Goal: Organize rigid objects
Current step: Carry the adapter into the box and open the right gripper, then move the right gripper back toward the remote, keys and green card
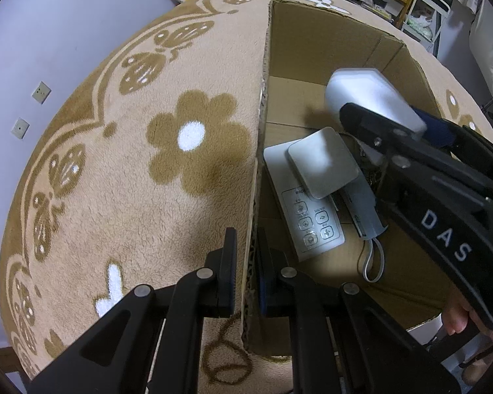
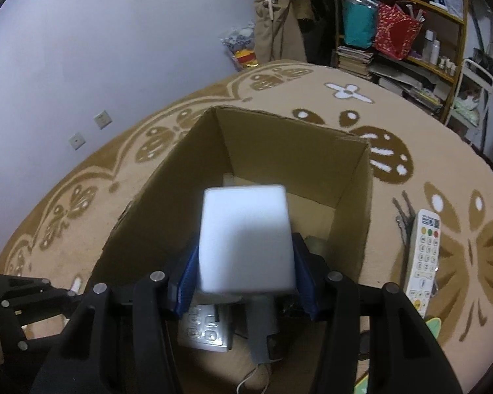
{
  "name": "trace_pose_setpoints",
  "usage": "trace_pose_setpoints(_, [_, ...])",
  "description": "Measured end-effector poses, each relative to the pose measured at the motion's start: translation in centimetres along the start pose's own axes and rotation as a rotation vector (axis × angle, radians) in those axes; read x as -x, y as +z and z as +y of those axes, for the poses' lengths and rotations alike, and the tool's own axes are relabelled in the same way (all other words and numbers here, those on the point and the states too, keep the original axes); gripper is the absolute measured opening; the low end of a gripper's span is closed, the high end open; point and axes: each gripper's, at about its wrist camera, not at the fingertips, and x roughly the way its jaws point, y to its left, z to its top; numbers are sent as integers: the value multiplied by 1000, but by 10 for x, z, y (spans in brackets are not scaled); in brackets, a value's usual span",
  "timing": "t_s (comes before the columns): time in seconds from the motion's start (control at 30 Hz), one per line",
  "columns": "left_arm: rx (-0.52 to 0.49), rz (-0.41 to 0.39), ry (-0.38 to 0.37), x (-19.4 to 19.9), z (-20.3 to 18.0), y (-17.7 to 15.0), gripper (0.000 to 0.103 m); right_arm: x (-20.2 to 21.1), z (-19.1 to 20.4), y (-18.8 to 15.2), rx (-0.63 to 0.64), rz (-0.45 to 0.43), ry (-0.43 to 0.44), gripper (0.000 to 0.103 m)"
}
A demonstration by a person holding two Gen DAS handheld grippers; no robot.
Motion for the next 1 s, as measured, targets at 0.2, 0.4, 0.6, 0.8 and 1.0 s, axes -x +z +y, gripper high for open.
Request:
trace_pose_setpoints(0.2, [-1,-1,1,0,-1,0,10,15,-6,5,-27,-51,22,54])
trace_pose_setpoints(0.4, [-3,-1,4,-1,-1,1,11,35,-12,11,-62,-85,-1,60])
trace_pose_setpoints(0.6, [9,3,-2,0,0,2,11,57,-29,13,-118,-123,-89,89])
trace_pose_setpoints(0.8, [8,3,-1,0,0,2,11,70,-49,5,-165,-119,-144,102])
trace_pose_setpoints(1.0, [9,3,-2,0,0,2,11,74,-71,-9,-222,-80,-167,102])
